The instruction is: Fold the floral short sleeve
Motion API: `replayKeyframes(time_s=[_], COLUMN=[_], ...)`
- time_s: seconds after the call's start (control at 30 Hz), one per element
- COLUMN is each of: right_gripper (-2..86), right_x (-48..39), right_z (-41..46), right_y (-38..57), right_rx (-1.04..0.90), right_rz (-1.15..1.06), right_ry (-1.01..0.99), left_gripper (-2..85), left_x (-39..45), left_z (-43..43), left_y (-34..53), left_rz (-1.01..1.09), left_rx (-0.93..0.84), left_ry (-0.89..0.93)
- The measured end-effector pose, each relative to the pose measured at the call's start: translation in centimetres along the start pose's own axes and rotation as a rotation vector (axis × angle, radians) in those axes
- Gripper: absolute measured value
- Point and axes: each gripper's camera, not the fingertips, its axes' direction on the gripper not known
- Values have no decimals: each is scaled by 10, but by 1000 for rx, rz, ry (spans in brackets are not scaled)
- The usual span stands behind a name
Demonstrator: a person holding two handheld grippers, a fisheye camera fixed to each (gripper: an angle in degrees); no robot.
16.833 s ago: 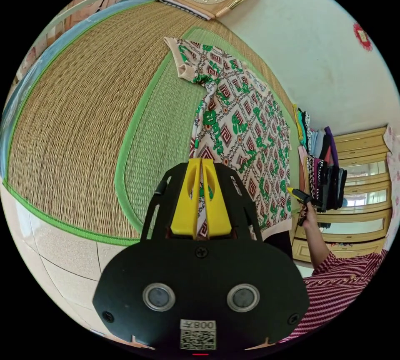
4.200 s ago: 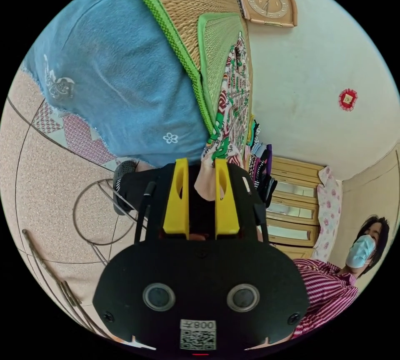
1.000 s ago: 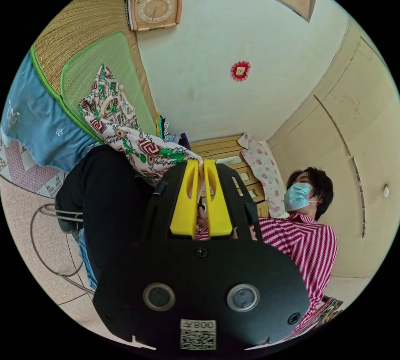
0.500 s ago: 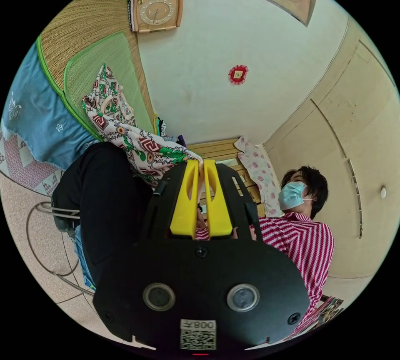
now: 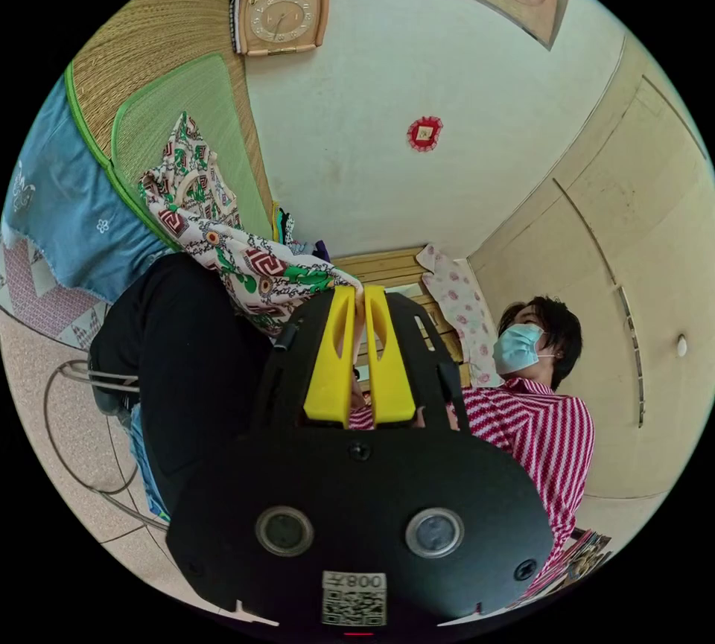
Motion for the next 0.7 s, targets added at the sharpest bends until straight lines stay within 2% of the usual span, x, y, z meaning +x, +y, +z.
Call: replayKeyframes(time_s=[0.7], right_gripper=[15], right_x=[-11], right_z=[7], right_y=[-5], right_rx=[-21], right_rz=[-24], right_ry=[3], left_gripper=[22], left_x=[19], left_z=[-10], left_y=[-1], left_rz=[25], left_rx=[7], left_ry=[7])
